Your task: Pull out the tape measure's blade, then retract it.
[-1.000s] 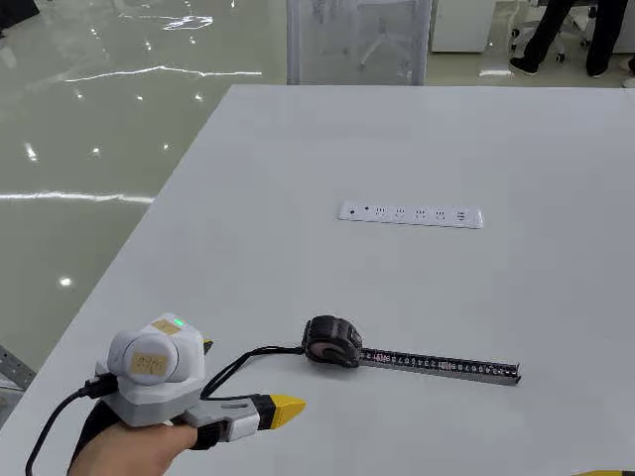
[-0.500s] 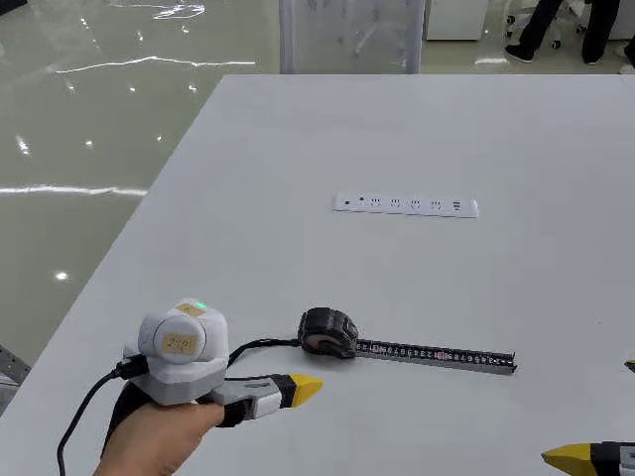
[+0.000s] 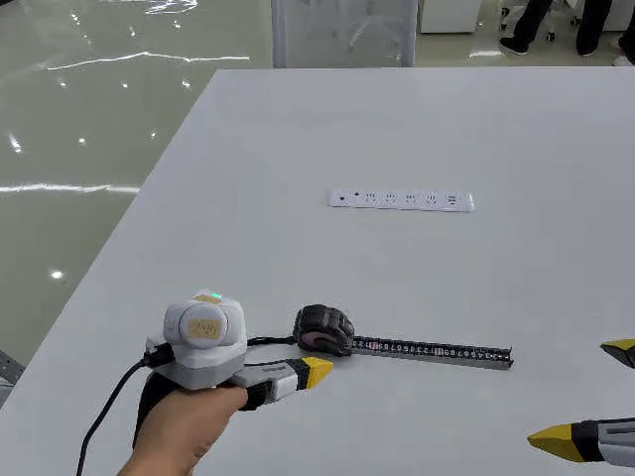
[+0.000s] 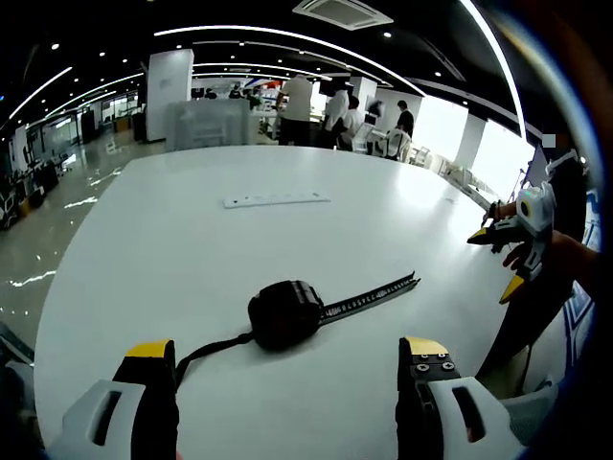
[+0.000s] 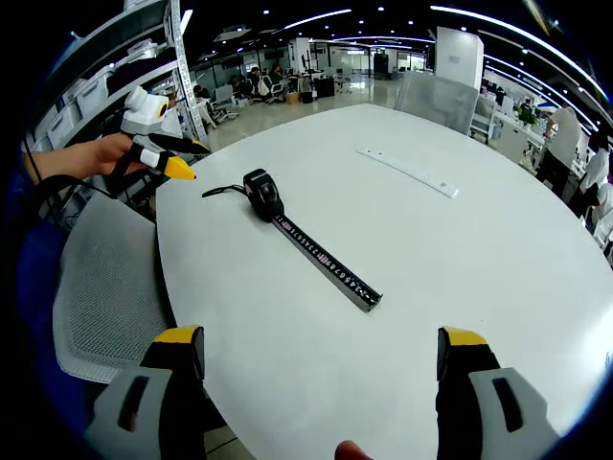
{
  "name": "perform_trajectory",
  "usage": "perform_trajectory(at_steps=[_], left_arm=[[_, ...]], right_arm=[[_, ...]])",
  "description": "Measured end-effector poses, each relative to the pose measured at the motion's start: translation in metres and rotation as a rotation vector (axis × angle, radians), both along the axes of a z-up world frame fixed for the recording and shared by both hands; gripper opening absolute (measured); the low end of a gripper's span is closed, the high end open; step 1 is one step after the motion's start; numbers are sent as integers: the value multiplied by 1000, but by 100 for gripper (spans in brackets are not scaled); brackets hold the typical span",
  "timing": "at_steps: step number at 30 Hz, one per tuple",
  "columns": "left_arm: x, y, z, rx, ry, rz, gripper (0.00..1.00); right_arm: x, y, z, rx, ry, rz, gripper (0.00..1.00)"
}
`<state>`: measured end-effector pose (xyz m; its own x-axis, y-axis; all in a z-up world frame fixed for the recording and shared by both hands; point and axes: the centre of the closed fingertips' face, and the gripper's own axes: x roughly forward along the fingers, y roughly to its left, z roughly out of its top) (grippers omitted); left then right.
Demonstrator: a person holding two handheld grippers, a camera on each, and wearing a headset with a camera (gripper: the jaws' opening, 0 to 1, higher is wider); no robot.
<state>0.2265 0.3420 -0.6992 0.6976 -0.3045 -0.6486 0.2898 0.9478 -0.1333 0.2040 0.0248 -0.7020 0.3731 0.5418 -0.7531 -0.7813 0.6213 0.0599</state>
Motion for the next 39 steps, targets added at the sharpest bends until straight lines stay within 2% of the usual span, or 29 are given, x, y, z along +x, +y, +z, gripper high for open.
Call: perform_trajectory(at_steps=[17, 28, 39], left_arm=[[20, -7, -16, 13, 4, 57, 92], [30, -18, -27, 13, 7, 67, 91], [44, -21, -38, 11, 0, 124, 91]], right_arm=[[21, 8, -19, -33, 26, 80, 96], [35, 6, -35, -83, 39, 139, 93], [45, 5, -51, -125, 62, 213, 91]])
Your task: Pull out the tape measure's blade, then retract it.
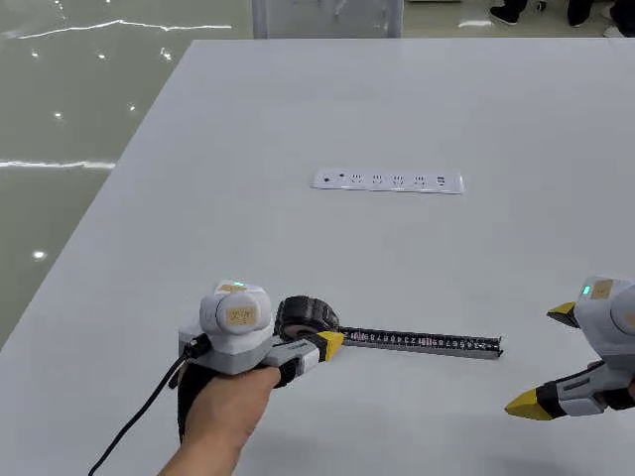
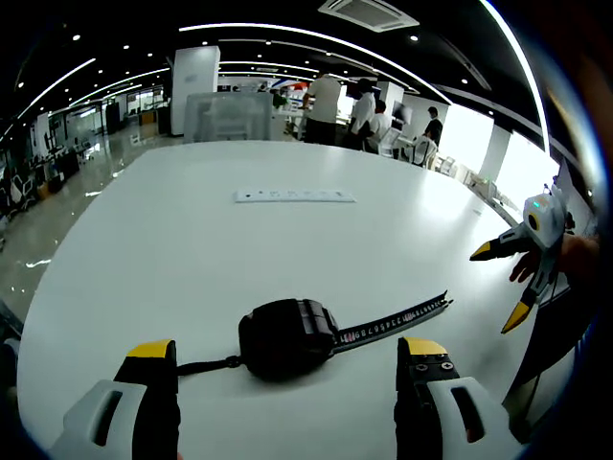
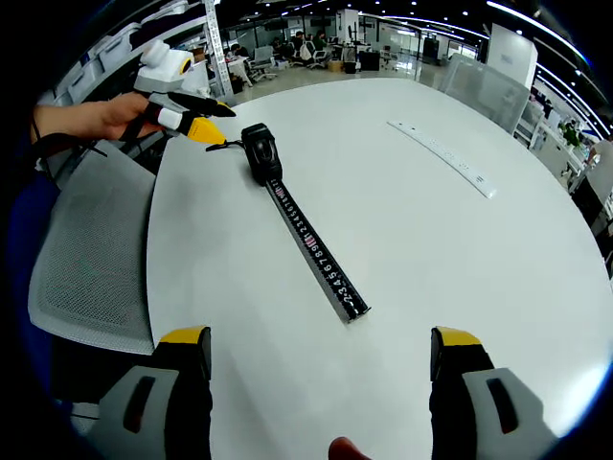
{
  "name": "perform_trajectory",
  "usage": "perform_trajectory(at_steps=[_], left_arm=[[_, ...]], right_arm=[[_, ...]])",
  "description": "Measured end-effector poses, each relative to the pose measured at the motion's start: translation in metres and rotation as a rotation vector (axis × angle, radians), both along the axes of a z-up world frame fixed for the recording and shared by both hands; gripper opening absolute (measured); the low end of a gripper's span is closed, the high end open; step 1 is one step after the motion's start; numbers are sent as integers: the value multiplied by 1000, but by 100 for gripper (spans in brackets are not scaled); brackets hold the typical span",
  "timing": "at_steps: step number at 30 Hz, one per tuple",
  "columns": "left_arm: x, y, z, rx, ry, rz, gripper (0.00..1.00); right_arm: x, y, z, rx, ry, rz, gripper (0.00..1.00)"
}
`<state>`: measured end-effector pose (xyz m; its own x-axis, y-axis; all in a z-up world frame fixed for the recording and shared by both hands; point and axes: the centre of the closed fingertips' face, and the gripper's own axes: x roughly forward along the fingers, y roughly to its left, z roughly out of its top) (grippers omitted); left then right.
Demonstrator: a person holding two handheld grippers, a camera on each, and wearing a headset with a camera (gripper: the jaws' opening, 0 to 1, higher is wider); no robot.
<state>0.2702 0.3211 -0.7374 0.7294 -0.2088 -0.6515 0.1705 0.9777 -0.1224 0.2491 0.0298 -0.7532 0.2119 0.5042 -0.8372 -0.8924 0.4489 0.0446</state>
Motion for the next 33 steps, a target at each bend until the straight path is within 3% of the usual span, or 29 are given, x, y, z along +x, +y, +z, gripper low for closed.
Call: perform_trajectory(at_steps=[13, 33], left_arm=[[14, 0, -11, 13, -1, 38, 87], [29, -5, -36, -9, 40, 88, 82]], right_arm=[[10, 9, -19, -21, 33, 112, 83], [26, 11, -45, -86, 41, 270, 70]])
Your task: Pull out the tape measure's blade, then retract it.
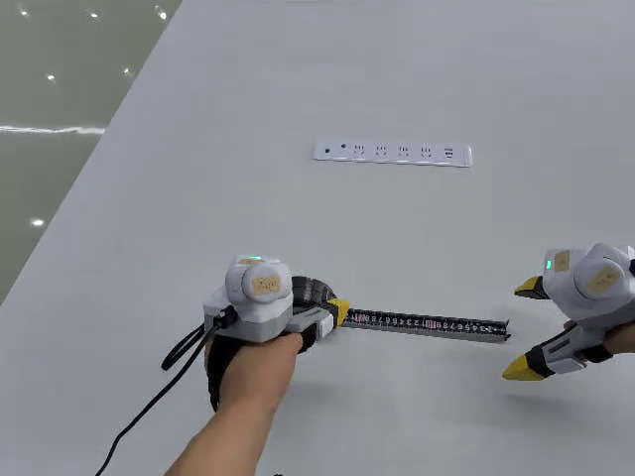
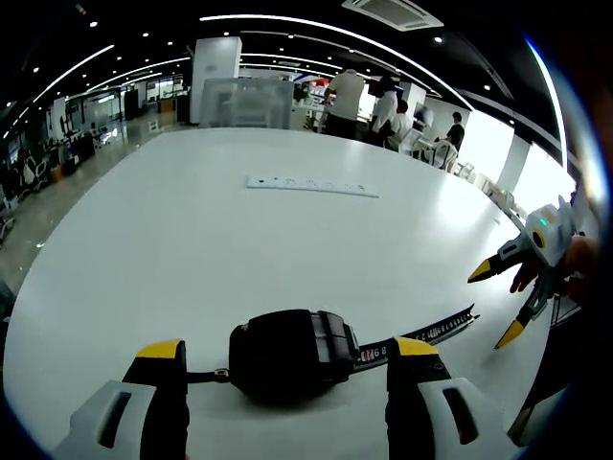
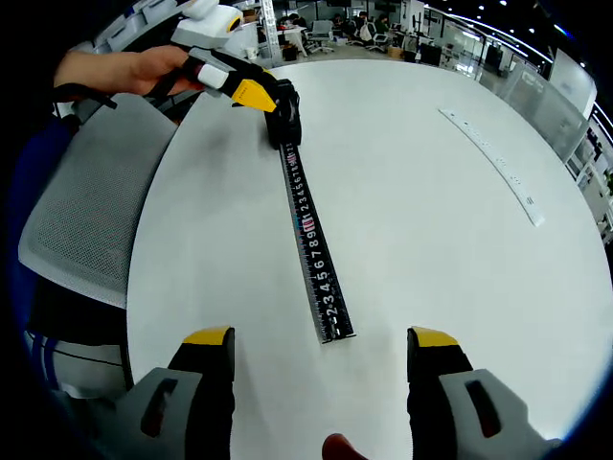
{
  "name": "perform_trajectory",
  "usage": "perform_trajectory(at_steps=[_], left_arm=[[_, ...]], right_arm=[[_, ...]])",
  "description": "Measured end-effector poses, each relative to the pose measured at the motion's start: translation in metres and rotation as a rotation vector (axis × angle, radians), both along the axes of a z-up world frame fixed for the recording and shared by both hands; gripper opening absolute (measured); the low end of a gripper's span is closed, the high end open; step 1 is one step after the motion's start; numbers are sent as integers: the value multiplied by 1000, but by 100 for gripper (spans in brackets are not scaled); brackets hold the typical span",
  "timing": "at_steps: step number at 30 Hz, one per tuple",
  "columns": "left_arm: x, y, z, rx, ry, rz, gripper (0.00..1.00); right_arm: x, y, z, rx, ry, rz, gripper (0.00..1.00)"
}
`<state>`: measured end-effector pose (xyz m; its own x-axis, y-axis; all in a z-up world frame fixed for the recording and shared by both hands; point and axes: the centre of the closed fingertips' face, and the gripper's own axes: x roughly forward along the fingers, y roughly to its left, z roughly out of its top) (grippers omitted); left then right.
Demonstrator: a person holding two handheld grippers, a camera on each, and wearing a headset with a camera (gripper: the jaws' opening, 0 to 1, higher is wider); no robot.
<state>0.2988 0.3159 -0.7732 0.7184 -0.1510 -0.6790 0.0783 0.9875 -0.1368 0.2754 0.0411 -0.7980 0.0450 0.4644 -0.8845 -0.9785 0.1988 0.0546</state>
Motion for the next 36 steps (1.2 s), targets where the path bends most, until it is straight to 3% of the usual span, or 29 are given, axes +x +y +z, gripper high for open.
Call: perform_trajectory(at_steps=[13, 18, 23, 36], left_arm=[[5, 3, -9, 4, 18, 2, 79], [5, 3, -11, 3, 26, 2, 78], [6, 2, -12, 2, 25, 1, 77], [8, -2, -15, -3, 32, -4, 74]], right_arm=[[0, 4, -14, -14, 17, 82, 52], [4, 4, -15, -21, 0, 98, 49], [8, 5, -15, -21, -33, 145, 36], [9, -2, -23, -39, -45, 174, 23]])
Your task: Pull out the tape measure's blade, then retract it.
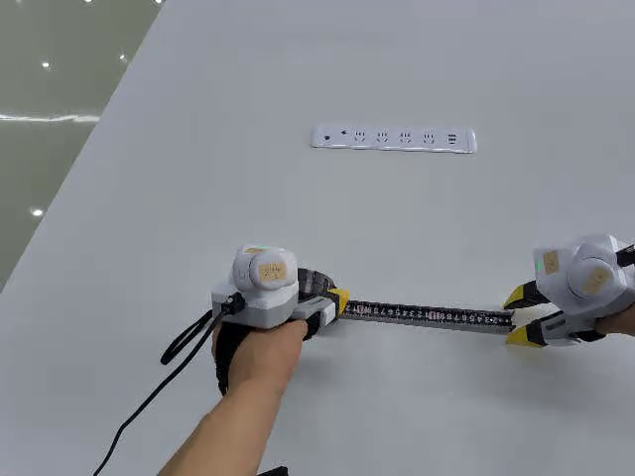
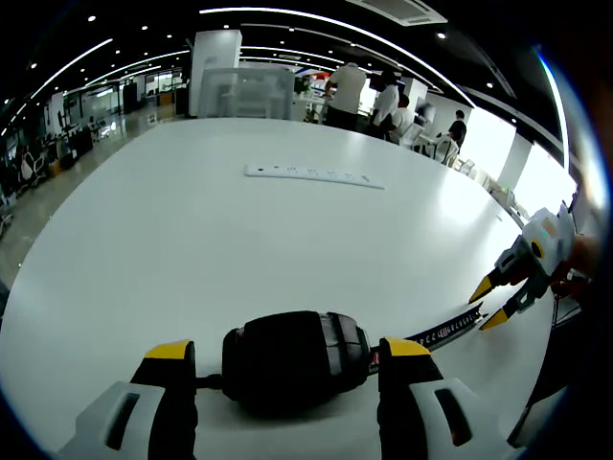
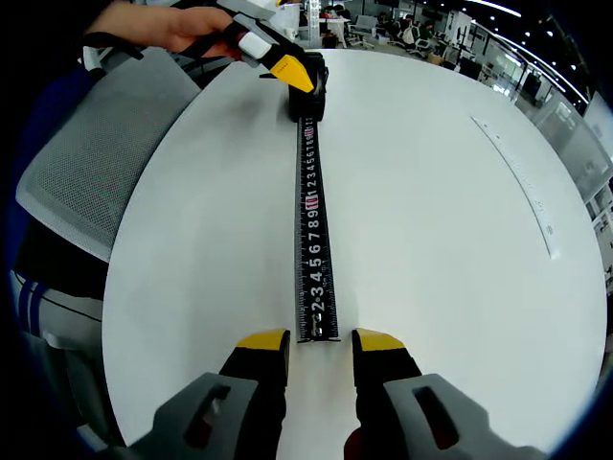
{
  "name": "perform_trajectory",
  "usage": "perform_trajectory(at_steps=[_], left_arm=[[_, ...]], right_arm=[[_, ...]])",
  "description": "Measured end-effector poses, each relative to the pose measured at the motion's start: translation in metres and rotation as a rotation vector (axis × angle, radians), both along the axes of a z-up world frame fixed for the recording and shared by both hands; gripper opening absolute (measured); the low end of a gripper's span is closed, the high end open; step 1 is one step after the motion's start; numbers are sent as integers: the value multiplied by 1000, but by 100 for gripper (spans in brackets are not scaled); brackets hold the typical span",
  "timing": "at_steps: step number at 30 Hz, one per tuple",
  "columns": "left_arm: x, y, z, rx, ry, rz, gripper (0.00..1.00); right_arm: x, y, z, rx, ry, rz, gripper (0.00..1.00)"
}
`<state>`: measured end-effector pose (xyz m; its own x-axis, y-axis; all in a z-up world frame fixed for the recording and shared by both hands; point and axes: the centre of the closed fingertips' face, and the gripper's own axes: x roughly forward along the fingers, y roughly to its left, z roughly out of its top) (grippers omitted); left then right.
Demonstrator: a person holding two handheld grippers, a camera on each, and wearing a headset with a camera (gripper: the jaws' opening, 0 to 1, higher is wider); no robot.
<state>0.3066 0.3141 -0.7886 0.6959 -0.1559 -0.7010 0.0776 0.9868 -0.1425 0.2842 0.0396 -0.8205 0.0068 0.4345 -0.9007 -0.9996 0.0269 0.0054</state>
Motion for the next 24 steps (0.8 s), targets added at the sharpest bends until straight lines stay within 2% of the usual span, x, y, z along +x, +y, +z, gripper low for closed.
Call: perform_trajectory(at_steps=[9, 11, 24], left_arm=[[0, 1, -2, 0, 3, 4, 72], [0, 0, -3, 2, 4, 1, 71], [-1, -2, -4, -11, 5, 5, 68]], right_arm=[[2, 2, 0, 6, -13, 16, 20], [1, 2, 0, 6, -13, 24, 15], [1, 2, -1, 7, -11, 25, 13]])
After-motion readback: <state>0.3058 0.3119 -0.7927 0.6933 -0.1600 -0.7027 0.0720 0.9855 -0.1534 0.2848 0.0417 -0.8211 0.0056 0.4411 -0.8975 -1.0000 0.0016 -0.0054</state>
